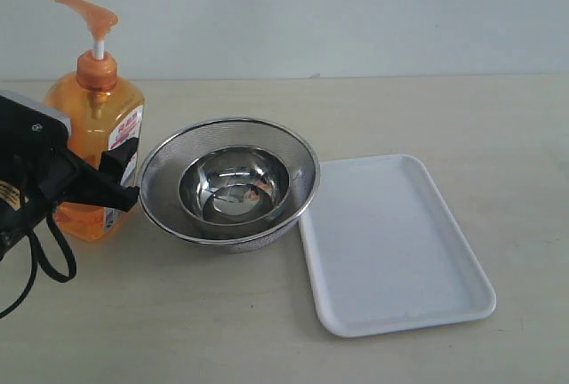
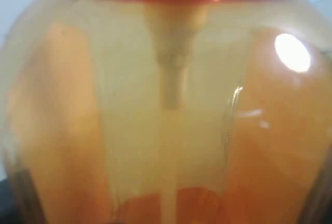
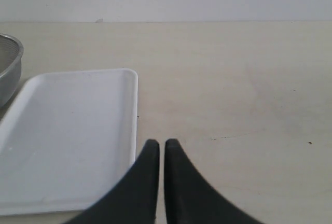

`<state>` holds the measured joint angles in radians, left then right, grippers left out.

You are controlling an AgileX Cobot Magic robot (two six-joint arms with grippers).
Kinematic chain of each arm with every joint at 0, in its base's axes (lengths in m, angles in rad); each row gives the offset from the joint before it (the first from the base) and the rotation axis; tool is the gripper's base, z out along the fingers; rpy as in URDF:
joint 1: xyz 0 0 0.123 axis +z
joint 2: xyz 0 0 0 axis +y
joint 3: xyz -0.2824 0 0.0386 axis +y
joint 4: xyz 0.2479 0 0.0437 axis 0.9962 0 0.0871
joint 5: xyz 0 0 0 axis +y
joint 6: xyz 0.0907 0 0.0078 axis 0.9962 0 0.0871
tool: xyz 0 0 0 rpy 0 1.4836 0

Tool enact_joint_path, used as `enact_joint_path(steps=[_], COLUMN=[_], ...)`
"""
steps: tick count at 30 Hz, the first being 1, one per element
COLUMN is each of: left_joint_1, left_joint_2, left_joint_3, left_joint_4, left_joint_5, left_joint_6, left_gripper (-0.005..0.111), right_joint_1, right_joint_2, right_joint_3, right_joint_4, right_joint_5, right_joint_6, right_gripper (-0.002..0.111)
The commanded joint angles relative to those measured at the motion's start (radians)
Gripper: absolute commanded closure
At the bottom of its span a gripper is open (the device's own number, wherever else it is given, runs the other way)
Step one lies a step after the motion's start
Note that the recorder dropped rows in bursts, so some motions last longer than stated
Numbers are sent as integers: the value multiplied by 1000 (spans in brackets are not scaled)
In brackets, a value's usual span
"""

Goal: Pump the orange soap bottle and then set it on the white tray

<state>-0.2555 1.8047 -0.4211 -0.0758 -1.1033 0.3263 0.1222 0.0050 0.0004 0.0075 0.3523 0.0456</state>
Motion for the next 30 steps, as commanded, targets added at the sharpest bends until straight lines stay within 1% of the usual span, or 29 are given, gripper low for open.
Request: enact_joint_path(steps=[1, 13, 15, 17, 19, 22, 23, 24, 25, 26, 29, 30], left_joint_1=[3, 3, 3, 3, 3, 3, 3, 3, 3, 3, 3, 3], left_joint_2=[-14, -14, -14, -14, -14, -14, -14, -14, -14, -14, -14, -14], left_joint_3=[-3, -3, -3, -3, -3, -3, -3, -3, -3, -3, -3, -3], left_joint_4=[8, 6, 6, 6, 6, 6, 6, 6, 6, 6, 6, 6], left_joint_5=[-44, -50, -50, -48, -48, -48, -48, -48, -48, -48, -48, -52], left_joint_6=[4, -23, -23, -23, -23, -38, -46, -46, -46, -46, -42, -42], left_gripper=[102, 102, 102, 102, 102, 102, 102, 102, 102, 102, 102, 102], right_joint_1=[-3, -3, -3, -3, -3, -3, -3, -3, 0, 1, 18, 26], right_joint_2=[-5, -5, -5, -5, -5, -5, -5, -5, -5, -5, 4, 24], right_joint_3=[0, 0, 0, 0, 0, 0, 0, 0, 0, -6, -135, -179], right_joint_4=[1, 1, -33, -49, 26, 250, 322, 350, 343, 294, 48, 2], right_joint_5=[-4, -4, -31, -98, -243, -458, -532, -589, -625, -637, -602, -585], right_joint_6=[0, 0, -36, -59, 1, 189, 279, 358, 413, 430, 467, 503], right_gripper=[107, 107, 107, 107, 107, 107, 107, 107, 107, 107, 107, 107])
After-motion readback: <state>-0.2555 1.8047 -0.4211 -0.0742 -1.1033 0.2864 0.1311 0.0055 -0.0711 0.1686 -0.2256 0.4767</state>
